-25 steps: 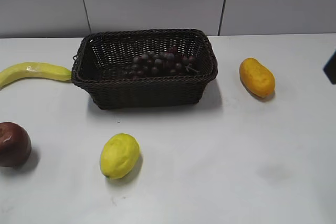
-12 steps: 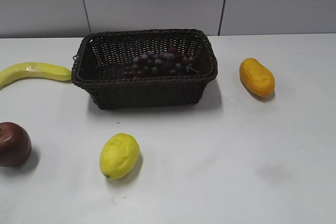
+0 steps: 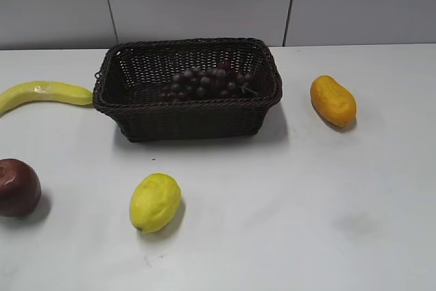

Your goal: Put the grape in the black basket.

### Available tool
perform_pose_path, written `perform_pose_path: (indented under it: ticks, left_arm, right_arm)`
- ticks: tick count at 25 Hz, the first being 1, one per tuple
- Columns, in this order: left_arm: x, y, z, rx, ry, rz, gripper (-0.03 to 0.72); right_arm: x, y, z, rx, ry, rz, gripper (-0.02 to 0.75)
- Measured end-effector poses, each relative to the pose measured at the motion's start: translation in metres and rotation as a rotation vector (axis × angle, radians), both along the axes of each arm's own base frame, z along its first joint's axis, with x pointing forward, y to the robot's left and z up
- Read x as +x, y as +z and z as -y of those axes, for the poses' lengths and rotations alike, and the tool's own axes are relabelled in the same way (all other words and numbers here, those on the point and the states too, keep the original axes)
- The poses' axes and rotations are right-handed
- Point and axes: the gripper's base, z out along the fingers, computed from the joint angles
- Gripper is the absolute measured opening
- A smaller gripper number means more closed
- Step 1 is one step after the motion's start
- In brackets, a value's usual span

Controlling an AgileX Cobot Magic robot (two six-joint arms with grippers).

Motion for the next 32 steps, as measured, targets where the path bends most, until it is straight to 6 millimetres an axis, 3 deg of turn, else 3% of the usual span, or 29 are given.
perform_pose_path:
  ticks: [6, 19, 32]
  left_arm:
    - [0.000, 0.000, 0.000, 0.000, 0.000, 0.000, 0.489]
    - [0.000, 0.000, 0.000, 0.000, 0.000, 0.000, 0.489]
    - [0.000, 0.000, 0.000, 0.000, 0.000, 0.000, 0.489]
  right_arm:
    - [-0.016, -0.021, 0.004, 0.005, -0.080, 0.053, 0.594]
    - [-0.039, -0.023, 0.005, 0.016, -0.114, 0.220, 0.594]
    - [-0.040, -0.023, 0.005, 0.016, -0.116, 0.223, 0.594]
